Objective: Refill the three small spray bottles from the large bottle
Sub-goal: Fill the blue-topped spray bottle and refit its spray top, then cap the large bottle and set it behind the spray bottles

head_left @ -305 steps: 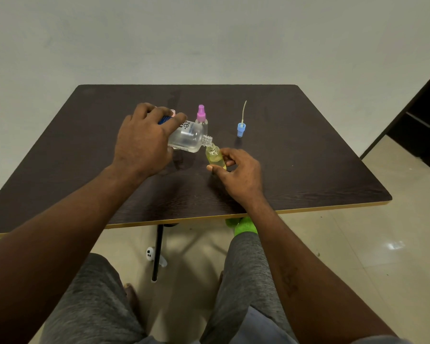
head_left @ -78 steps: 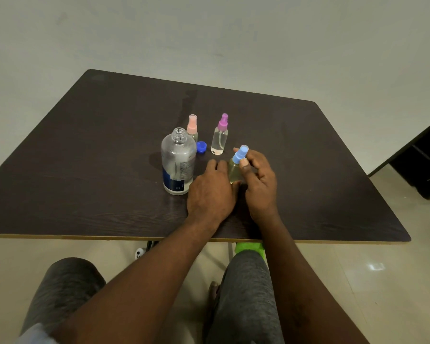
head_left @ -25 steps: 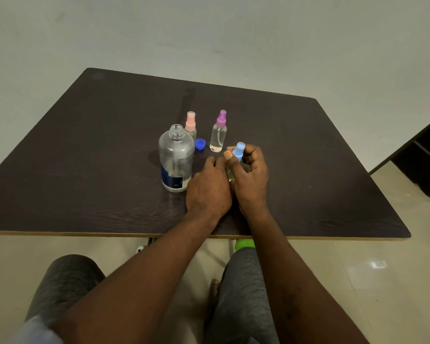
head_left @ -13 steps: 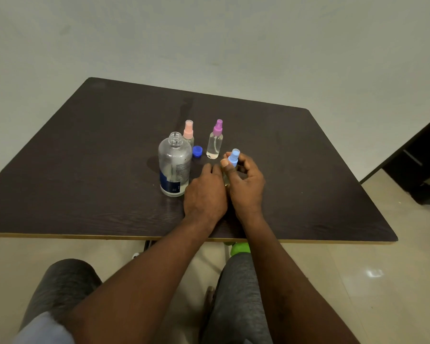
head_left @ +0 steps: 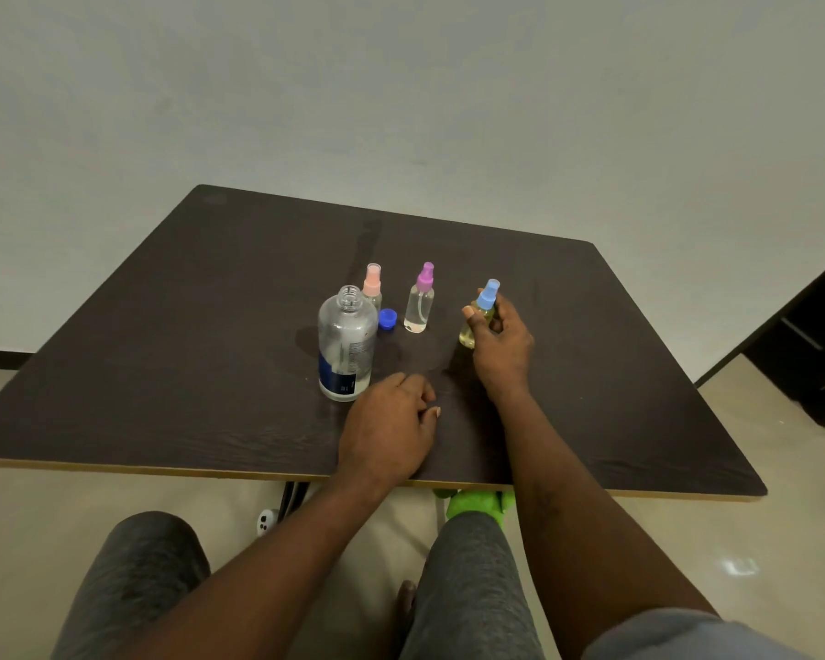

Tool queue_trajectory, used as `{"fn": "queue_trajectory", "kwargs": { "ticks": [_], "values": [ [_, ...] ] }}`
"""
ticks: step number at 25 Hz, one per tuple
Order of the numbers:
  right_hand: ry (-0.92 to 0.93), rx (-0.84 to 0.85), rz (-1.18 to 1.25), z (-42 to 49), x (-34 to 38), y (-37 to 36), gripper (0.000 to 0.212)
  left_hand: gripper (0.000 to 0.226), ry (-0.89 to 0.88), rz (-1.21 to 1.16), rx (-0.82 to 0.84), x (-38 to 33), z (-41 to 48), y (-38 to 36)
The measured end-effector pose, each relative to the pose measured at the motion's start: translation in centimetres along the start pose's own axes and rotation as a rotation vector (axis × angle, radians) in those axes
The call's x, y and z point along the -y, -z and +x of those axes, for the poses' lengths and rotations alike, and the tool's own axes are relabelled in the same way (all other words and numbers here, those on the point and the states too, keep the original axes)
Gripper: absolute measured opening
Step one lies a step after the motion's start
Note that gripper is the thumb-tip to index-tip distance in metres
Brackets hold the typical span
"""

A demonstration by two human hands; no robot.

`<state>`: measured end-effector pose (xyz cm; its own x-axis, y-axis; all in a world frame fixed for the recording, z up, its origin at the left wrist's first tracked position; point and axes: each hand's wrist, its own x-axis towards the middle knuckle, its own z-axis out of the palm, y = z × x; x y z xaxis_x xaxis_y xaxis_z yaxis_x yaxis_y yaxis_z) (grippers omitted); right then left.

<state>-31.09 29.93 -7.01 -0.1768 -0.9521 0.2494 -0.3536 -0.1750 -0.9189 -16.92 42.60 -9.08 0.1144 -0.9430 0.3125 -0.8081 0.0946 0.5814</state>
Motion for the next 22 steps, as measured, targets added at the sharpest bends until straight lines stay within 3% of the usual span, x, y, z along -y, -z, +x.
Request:
{"fn": "queue_trajectory", "kwargs": {
  "ticks": [3,5,9,12,16,19,22],
  "values": [
    [-0.027,-0.023,-0.049,-0.2,-0.1,0.0,0.064,0.009,0.055,-0.015,-0.052,0.2,-0.8,0.8],
    [-0.039,-0.110,-0.016,-1.0,-0.2,0.4,0.071,0.014,0.080,0.021,-0.136,1.2,-2.1,1.5],
    [-0.001,-0.316,0.017,-3.1,-0.3,1.4,0.027,0.033,0.111,0.172,-0.200,4.9,-3.4,4.1],
    [0.171,-0.159,-0.061,-4.6,-0.1,0.6,0.015,0.051,0.172,0.225,-0.145,6.9,-2.5,6.0],
    [0.406,0.116,-0.212,-5.6,0.7,-1.9,0.008,0.081,0.282,0.045,-0.060,7.9,-0.2,6.7],
    [0.522,0.295,-0.346,-5.0,1.3,-3.9,0.029,0.099,0.262,-0.023,-0.035,8.1,1.2,7.0],
    [0.495,0.407,-0.546,-3.6,2.0,-5.8,0.050,0.096,0.175,0.055,-0.028,8.2,1.1,6.7]
  ]
}}
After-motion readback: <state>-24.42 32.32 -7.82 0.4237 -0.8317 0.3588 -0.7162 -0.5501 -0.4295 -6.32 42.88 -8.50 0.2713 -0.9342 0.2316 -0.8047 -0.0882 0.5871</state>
